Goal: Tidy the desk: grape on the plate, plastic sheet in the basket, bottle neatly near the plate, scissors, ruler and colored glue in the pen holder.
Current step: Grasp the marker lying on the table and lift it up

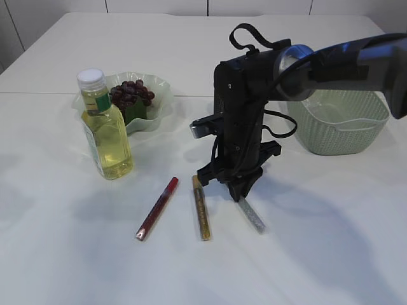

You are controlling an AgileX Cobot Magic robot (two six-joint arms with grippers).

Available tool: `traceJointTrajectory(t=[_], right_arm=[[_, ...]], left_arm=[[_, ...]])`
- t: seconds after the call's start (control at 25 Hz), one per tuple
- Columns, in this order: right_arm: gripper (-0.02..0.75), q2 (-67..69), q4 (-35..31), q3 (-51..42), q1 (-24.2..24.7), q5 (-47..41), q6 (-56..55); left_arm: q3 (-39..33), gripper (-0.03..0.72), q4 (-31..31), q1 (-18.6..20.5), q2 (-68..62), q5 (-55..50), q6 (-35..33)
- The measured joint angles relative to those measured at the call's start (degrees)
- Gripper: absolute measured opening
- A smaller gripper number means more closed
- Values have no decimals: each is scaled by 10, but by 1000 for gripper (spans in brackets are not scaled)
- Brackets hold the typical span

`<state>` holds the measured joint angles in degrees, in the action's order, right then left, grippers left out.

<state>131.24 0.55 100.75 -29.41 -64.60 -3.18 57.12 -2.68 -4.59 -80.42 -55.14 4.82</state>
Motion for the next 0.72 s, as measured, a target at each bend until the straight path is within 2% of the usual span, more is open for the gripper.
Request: traceJointTrajectory(t=[0.4, 0.72], right_arm=[[103, 0, -5, 0, 3, 1, 1], [101, -1, -83, 18, 38, 1, 32]], left_arm=[[0, 350, 0, 0, 0, -9, 0], [0, 340, 0, 0, 0, -9, 0]])
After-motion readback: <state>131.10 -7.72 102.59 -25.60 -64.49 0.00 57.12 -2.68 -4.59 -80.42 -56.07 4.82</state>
